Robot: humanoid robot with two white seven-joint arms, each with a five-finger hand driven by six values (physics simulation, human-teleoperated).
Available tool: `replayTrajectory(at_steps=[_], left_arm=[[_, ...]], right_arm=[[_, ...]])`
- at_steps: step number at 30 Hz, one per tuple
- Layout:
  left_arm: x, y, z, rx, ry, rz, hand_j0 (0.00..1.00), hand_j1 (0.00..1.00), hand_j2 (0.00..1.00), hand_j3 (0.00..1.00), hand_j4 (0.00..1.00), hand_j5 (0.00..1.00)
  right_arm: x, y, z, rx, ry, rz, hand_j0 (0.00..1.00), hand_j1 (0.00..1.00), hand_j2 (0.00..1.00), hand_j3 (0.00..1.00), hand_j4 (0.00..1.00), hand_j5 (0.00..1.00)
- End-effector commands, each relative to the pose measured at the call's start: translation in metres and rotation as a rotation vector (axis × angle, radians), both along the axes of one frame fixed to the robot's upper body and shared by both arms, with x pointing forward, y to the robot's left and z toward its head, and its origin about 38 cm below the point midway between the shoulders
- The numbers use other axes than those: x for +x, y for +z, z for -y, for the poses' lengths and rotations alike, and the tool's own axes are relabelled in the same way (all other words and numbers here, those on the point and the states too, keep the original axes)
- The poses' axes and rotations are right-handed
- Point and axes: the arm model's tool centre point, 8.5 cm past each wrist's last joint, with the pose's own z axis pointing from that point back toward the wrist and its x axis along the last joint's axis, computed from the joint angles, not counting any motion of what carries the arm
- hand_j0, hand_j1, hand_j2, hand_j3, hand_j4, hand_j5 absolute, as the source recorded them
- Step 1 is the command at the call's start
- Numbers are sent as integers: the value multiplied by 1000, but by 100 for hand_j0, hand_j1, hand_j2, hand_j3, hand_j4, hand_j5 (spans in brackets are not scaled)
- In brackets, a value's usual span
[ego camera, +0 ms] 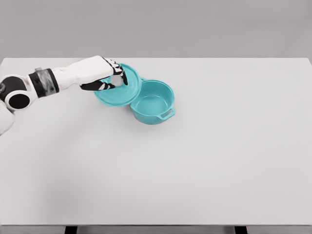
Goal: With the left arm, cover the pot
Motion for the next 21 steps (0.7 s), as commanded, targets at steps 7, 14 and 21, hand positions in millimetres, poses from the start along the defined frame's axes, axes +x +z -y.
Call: replayTrajectory(at_steps=[7, 14, 21], left_arm=[[1, -4, 37, -34, -61, -14, 55, 55, 55, 55, 55, 55], [8, -8, 55, -57, -68, -28, 55, 55, 55, 55, 55, 55], [9, -15, 75, -82, -87, -48, 55, 55, 55, 55, 55, 55]], right_arm=[[0, 0, 0, 0, 1, 0, 100, 100, 100, 100, 100, 100], [0, 0, 0, 0, 1, 0, 100, 100, 100, 100, 100, 100], [0, 0, 0, 0, 1, 0, 100, 100, 100, 100, 100, 100]])
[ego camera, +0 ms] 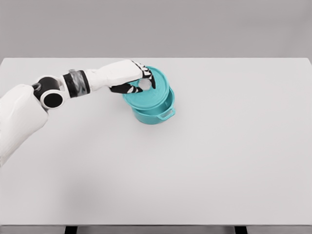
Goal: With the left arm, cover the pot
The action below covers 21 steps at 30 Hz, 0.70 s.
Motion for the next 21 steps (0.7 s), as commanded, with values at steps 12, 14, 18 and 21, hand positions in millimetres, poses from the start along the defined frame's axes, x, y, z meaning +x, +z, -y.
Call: replayTrajectory(at_steps=[12, 14, 18, 21], left_arm=[[3, -10, 10, -20, 5, -32, 55, 55, 55, 55, 55, 55], [4, -12, 8, -17, 12, -37, 55, 55, 55, 55, 55, 55], [4, -14, 9, -13, 10, -42, 55, 55, 55, 55, 55, 55], [3, -14, 10, -17, 8, -43, 55, 55, 55, 55, 55, 55]], right_arm=[[0, 0, 0, 0, 1, 0, 100, 100, 100, 100, 100, 100], [0, 0, 0, 0, 1, 0, 100, 100, 100, 100, 100, 100], [0, 0, 0, 0, 1, 0, 100, 100, 100, 100, 100, 100], [0, 0, 0, 0, 1, 0, 100, 100, 100, 100, 100, 100]])
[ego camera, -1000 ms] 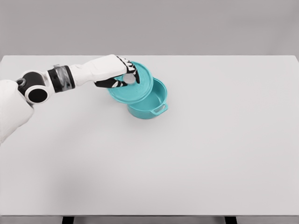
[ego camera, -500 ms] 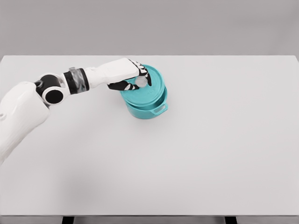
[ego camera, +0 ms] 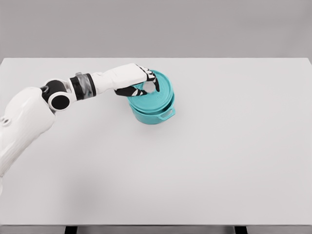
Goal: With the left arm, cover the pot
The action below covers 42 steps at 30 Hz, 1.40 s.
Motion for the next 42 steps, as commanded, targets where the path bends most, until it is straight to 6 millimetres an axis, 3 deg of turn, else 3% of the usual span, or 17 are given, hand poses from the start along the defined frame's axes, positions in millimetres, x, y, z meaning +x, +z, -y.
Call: replayTrajectory(at_steps=[1, 13, 20, 25, 27, 35, 37, 40, 42], left_arm=[[0, 0, 0, -9, 2, -5, 55, 55, 55, 55, 55, 55], [-2, -1, 8, -17, -11, -10, 56, 56, 56, 56, 56, 56], [-2, -1, 7, -22, -9, -10, 74, 74, 74, 74, 74, 74], [-2, -2, 5, -19, -6, -11, 75, 75, 75, 75, 75, 75], [-1, -2, 5, -21, -6, -11, 84, 84, 84, 84, 84, 84], [-1, 5, 0, -53, 0, -17, 100, 100, 100, 100, 100, 100], [0, 7, -17, -56, 24, -22, 100, 100, 100, 100, 100, 100], [-8, 30, -36, -108, 16, -13, 100, 100, 100, 100, 100, 100], [-35, 74, -99, -135, 37, 17, 100, 100, 100, 100, 100, 100]], right_arm=[[0, 0, 0, 0, 1, 0, 100, 100, 100, 100, 100, 100], [0, 0, 0, 0, 1, 0, 100, 100, 100, 100, 100, 100], [0, 0, 0, 0, 1, 0, 100, 100, 100, 100, 100, 100], [0, 0, 0, 0, 1, 0, 100, 100, 100, 100, 100, 100], [0, 0, 0, 0, 1, 0, 100, 100, 100, 100, 100, 100], [0, 0, 0, 0, 1, 0, 100, 100, 100, 100, 100, 100], [0, 0, 0, 0, 1, 0, 100, 100, 100, 100, 100, 100], [0, 0, 0, 0, 1, 0, 100, 100, 100, 100, 100, 100], [0, 0, 0, 0, 1, 0, 100, 100, 100, 100, 100, 100]])
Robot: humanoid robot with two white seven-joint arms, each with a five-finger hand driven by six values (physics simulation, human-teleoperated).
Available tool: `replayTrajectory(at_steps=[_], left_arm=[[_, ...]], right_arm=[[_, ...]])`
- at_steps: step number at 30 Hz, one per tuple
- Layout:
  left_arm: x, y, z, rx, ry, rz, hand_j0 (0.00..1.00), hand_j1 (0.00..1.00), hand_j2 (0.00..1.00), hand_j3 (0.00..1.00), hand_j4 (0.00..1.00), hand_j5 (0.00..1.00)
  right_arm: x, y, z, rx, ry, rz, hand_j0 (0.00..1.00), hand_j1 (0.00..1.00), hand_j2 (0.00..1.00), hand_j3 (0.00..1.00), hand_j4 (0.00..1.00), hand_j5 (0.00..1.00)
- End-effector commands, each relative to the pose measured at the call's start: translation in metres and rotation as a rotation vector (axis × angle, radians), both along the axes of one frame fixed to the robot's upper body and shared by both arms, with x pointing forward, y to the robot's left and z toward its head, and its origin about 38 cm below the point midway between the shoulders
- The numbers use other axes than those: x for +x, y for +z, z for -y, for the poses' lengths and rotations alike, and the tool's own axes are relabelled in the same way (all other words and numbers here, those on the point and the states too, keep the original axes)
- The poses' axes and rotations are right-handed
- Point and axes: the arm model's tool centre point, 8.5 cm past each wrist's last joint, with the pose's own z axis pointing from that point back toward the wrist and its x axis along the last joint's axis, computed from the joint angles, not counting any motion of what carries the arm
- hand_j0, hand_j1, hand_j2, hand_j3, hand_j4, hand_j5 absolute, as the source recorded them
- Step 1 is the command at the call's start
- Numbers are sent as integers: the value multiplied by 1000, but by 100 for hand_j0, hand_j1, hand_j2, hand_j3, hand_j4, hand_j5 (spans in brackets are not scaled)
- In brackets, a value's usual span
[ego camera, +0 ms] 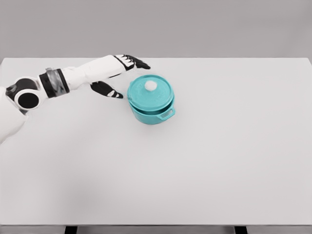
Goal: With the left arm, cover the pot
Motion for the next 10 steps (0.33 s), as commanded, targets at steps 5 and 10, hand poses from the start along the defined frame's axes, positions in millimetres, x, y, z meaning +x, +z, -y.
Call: replayTrajectory(at_steps=[5, 10], left_arm=[[-46, 30, -118, -8, 160, -14, 100, 100, 100, 100, 100, 100], [-51, 15, -123, 0, 175, -42, 100, 100, 100, 100, 100, 100]], right_arm=[[0, 0, 0, 0, 1, 0, 100, 100, 100, 100, 100, 100], [0, 0, 0, 0, 1, 0, 100, 100, 100, 100, 100, 100]])
